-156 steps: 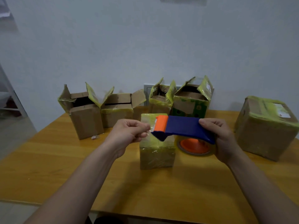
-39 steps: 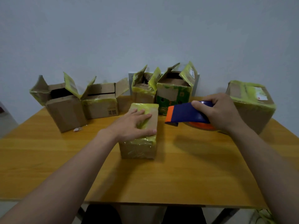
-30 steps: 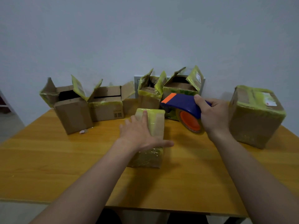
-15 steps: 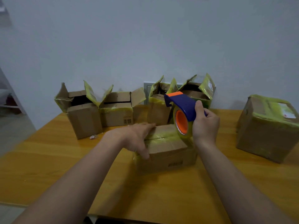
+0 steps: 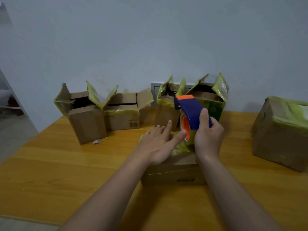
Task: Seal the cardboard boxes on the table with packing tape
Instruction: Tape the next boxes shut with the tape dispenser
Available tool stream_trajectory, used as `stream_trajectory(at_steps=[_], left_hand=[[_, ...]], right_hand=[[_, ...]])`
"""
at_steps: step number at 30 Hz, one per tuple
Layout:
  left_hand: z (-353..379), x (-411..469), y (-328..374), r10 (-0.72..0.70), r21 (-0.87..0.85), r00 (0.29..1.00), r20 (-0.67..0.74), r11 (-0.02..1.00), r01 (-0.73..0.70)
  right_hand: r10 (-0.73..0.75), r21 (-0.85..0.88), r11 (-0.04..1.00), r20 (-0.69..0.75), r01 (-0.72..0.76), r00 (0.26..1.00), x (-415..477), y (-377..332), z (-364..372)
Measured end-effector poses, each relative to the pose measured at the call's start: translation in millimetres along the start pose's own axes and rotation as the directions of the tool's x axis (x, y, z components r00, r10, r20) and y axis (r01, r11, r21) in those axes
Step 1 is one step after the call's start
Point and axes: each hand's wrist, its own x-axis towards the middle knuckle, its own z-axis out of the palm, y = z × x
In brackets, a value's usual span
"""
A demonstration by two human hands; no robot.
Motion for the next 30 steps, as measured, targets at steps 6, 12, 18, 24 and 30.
stream_trajectory(at_steps=[6,12,18,24,30], left_hand=[[-1.8,-1.1,-27.7,-0.053,-0.611,0.945,-0.321,0.774,-0.164],[-1.3,-1.7,-30.9,-0.129,-0.691,0.879,-0.459,0.674,-0.262],[0.9,-1.1,-37.4,-0.231,-0.712,0.834,-0.501,0.658,-0.245],[12.1,-1.1,-50.4,-0.144,-0.726,0.921,-0.362,0.663,-0.182],[25.4,-12.7,-62.3,-0.122,-0.831,0.941,-0.317,0.513,-0.213]], right_hand=[[0.071,0.04,0.997,0.017,-0.072,0.997,-2.0,-1.7,-2.3],[0.106,0.054,0.993,0.027,-0.108,0.994,-3.4,-5.8,-2.7],[0.145,0.063,0.987,0.05,-0.148,0.988,-3.5,-8.7,-2.2],[0.162,0.091,0.982,0.045,-0.165,0.986,-2.7,-7.2,-2.0],[0.155,0.099,0.982,0.043,-0.159,0.987,-2.3,-6.1,-1.8]])
